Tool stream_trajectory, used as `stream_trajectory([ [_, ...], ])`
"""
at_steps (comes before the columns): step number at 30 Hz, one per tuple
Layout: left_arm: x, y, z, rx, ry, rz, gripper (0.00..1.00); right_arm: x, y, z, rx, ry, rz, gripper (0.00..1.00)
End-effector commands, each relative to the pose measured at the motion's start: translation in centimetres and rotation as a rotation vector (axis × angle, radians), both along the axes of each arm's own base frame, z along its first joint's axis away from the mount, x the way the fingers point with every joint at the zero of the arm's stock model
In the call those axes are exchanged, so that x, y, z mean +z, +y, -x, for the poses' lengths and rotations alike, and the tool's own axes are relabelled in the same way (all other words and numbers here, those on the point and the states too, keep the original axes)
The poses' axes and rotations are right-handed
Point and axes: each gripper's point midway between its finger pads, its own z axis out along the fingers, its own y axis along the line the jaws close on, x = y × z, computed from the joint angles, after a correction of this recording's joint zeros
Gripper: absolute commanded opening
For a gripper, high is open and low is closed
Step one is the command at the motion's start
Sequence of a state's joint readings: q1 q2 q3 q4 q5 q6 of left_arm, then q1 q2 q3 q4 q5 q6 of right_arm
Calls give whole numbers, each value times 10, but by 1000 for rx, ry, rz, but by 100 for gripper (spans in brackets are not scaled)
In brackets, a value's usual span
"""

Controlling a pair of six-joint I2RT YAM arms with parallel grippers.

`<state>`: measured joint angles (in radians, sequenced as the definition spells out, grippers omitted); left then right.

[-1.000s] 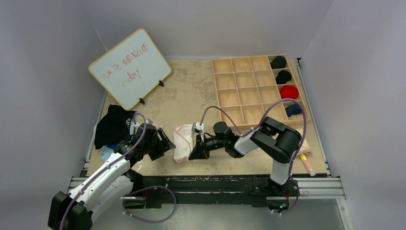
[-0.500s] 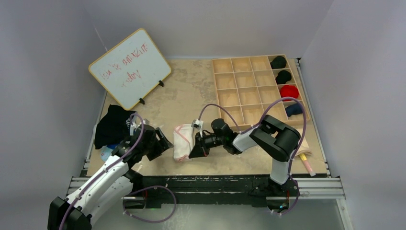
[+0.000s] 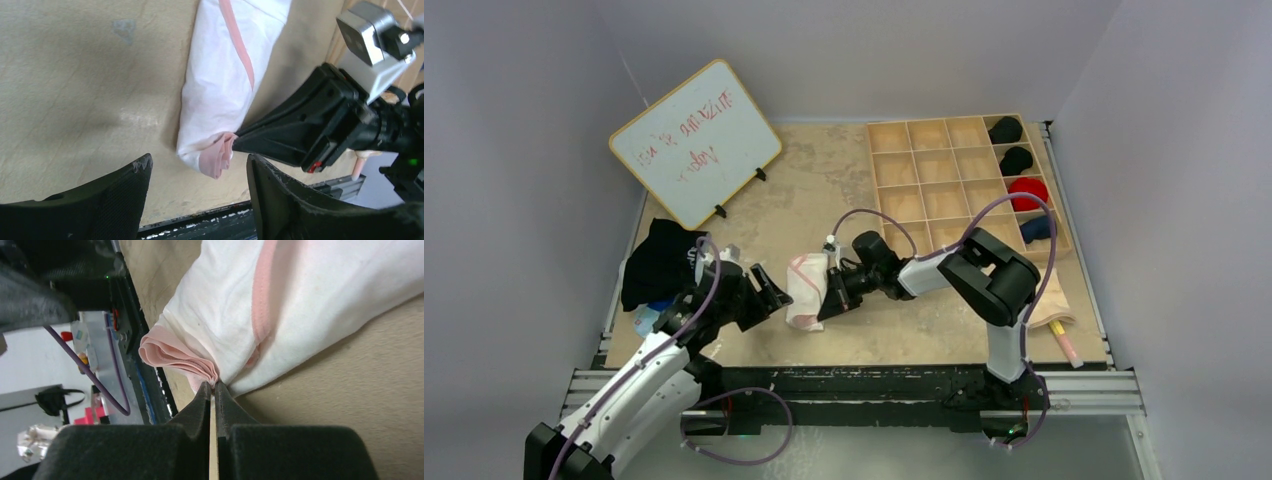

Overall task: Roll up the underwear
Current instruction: Roll the underwear to the center of the board.

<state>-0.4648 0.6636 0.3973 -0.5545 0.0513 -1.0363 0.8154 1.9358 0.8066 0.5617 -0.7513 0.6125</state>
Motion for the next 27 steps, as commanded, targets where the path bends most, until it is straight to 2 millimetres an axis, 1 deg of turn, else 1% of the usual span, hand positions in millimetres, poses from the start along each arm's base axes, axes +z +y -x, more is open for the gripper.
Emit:
stream_trajectory([
  [1, 4, -15, 1, -91, -52, 65, 67, -15, -11, -6, -64, 126, 142, 0],
  [5, -1, -25, 7, -159, -58, 108, 67, -15, -15, -8, -76, 163, 179, 0],
  [9, -1, -35, 10, -229, -85, 146, 67, -14, -18, -11, -82, 174, 209, 0],
  [16, 0, -42, 11, -309, -115, 146, 66, -15, -21, -16, -70, 201, 228, 0],
  [21, -10, -43, 9, -312, -79, 121, 65, -13, -22, -20, -56, 201, 232, 0],
  [24, -20, -40, 6, -301, -43, 78, 65, -11, -21, -23, -48, 197, 234, 0],
  [27, -23, -39, 2, -312, -32, 49, 65, -10, -22, -25, -42, 192, 238, 0],
])
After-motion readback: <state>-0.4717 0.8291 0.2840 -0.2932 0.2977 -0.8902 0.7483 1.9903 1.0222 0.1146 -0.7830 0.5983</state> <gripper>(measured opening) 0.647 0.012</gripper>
